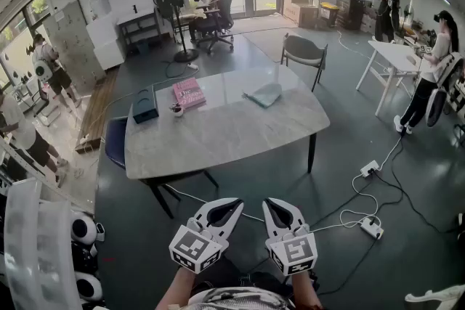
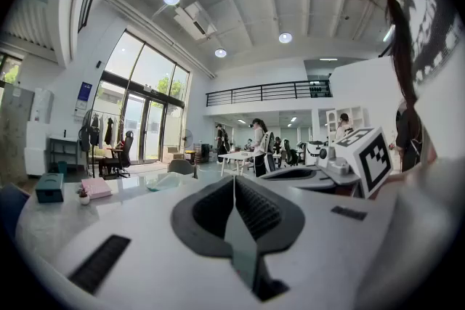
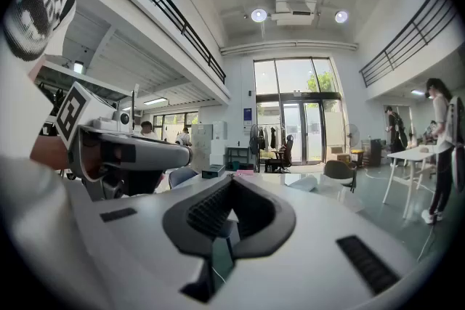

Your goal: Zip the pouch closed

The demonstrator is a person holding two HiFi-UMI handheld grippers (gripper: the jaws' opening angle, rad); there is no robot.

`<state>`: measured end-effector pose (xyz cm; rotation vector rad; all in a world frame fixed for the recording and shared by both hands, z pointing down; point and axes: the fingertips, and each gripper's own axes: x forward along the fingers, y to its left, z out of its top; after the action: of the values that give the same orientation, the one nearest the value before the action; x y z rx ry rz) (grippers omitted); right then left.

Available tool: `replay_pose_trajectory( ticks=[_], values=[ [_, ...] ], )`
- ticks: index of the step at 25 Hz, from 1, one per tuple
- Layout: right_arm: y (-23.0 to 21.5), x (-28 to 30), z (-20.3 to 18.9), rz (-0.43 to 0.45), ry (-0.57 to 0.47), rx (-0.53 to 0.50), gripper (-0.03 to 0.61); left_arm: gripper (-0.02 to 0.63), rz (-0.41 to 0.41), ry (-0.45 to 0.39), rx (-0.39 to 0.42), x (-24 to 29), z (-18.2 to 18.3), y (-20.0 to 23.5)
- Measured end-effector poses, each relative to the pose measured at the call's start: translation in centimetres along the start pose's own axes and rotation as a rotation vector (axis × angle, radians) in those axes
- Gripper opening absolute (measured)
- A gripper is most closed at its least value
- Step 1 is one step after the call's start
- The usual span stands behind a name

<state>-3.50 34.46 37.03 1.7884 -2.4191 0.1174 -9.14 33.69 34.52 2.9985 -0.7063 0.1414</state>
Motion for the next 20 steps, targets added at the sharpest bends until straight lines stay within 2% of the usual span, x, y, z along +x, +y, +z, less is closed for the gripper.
replay_pose_trajectory(
  ticks=[5, 10, 20],
  values=[
    [-0.2, -0.3, -0.4, 0.015, -0.002, -0.011, 0.000, 0.015, -0.016, 0.013, -0.008, 0.4, -1.2, -1.6],
    [0.5, -0.1, -0.5, 0.031, -0.001, 0.003, 0.000, 0.015, 0.015, 0.024, 0.013, -0.4, -1.4, -0.9],
    [1.0, 0.2, -1.7, 0.055, 0.036, 0.040, 0.000, 0.015, 0.059, 0.072, -0.001, -1.3, -2.7, 0.0]
  ],
)
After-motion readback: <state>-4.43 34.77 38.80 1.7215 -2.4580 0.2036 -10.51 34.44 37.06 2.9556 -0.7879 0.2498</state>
